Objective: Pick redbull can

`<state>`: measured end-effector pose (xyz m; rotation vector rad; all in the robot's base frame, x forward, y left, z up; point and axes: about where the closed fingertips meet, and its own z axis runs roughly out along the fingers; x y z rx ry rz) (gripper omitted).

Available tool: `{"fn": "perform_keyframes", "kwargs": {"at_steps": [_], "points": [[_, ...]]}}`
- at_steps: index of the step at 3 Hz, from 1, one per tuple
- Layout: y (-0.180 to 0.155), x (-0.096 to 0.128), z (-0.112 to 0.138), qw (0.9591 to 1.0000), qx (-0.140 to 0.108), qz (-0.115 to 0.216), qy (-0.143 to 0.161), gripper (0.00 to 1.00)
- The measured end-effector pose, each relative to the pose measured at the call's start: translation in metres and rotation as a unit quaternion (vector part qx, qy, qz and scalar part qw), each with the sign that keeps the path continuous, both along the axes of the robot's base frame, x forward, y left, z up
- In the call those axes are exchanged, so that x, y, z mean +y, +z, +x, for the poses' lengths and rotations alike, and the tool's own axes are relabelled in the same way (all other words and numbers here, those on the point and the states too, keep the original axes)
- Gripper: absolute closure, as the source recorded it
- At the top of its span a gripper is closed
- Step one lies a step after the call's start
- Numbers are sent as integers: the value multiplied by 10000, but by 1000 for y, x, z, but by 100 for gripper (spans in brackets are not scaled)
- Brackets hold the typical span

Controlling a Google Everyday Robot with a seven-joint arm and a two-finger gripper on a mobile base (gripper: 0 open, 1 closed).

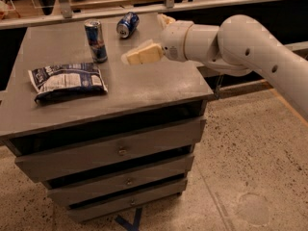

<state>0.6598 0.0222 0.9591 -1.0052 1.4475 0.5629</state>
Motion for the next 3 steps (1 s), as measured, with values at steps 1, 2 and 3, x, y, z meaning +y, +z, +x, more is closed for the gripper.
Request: {"fn": "perform_keyframes", "kwargs": {"at_steps": [1, 2, 3], "points": [[28, -1, 36, 9971, -593, 271, -392, 0], [44, 8, 76, 9959, -732, 247, -470, 0], [30, 19, 108, 9982, -487, 104, -335, 0]]}}
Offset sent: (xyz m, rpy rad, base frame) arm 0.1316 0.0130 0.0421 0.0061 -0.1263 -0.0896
